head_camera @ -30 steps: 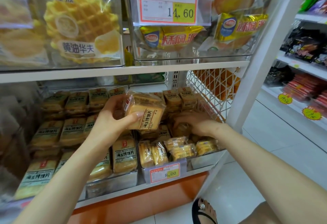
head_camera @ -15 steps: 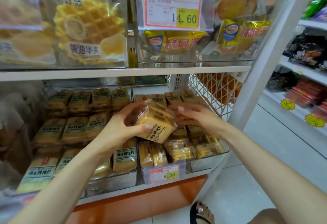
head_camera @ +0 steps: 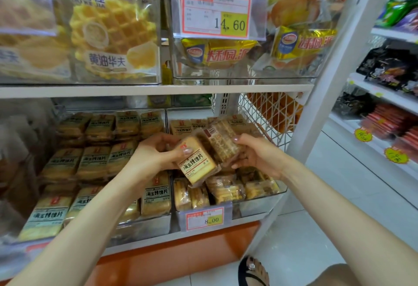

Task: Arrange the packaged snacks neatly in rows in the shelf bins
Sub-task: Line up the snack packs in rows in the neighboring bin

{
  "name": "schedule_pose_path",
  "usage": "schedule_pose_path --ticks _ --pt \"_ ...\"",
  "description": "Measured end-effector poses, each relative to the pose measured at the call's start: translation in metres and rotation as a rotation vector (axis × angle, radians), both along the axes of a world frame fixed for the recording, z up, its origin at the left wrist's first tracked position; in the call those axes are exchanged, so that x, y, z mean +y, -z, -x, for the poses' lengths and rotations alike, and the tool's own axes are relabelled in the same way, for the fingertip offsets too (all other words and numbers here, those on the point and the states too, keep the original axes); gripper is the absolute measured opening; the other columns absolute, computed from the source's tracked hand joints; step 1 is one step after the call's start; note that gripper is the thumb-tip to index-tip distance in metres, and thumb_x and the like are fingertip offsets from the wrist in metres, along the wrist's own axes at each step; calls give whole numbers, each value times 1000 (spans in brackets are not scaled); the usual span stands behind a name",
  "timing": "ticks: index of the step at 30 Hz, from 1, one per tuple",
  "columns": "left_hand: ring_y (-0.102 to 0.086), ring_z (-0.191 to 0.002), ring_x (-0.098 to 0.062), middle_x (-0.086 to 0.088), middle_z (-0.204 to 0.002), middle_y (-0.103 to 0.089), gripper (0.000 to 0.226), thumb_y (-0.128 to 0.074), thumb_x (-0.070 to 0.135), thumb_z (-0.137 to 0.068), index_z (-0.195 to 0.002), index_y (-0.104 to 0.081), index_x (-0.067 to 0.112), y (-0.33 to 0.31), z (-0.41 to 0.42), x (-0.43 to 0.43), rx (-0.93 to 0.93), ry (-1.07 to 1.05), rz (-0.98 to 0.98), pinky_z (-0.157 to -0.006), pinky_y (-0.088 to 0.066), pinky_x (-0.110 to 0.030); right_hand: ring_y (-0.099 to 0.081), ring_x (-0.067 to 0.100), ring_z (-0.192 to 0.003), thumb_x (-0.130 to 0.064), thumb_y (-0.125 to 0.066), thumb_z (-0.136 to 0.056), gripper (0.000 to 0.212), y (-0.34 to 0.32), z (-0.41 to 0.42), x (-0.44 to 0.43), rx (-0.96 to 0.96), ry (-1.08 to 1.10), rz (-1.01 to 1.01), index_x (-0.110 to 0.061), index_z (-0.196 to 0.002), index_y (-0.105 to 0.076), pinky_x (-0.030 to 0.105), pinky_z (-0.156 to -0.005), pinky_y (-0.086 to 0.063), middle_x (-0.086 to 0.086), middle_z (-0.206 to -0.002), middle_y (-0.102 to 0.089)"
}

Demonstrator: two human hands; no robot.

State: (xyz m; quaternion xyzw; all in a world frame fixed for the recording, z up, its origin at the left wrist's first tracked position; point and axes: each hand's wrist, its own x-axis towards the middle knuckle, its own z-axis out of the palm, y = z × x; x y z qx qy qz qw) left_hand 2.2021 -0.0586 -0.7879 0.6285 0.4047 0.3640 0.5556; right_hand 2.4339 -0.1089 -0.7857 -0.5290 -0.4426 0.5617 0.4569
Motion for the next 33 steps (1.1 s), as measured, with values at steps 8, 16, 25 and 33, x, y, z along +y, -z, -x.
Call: schedule_pose_path --ticks 8,16,25,33 --pt "-68 -91 -20 -7 -97 -71 52 -71 33 -60 -107 -61 14 -9 28 8 -97 -133 14 -81 -52 -31 -62 12 -99 0 -69 -75 39 8 -9 5 -358 105 -180 -26 -104 -59 24 -90 -49 -5 -107 -64" --pt "-69 -89 -19 -9 -98 -70 59 -70 33 -59 -111 -59 9 -10 36 6 -105 -170 14 -73 -53 -26 -47 4 -100 1 -62 -84 33 34 -20 23 -1039 151 -294 -23 -106 -65 4 -79 -37 -13 -109 -51" --pt "-68 -89 -20 -10 -99 -69 61 -71 33 -57 -112 -58 8 -11 37 8 -113 -176 15 -75 -52 -28 -51 17 -114 -11 -64 -84 26 44 -27 34 -1052 102 -79 -25 -105 -56 26 -95 -42 -2 -121 -55" --pt "-69 -87 -16 -8 -97 -70 58 -70 32 -59 -111 -59 10 -10 37 8 -126 -185 4 -70 -54 -22 -46 24 -122 -57 -76 -62 92 72 -25 38 -1245 19 -7 -34 -135 -24 44 -97 -44 -3 -140 -39"
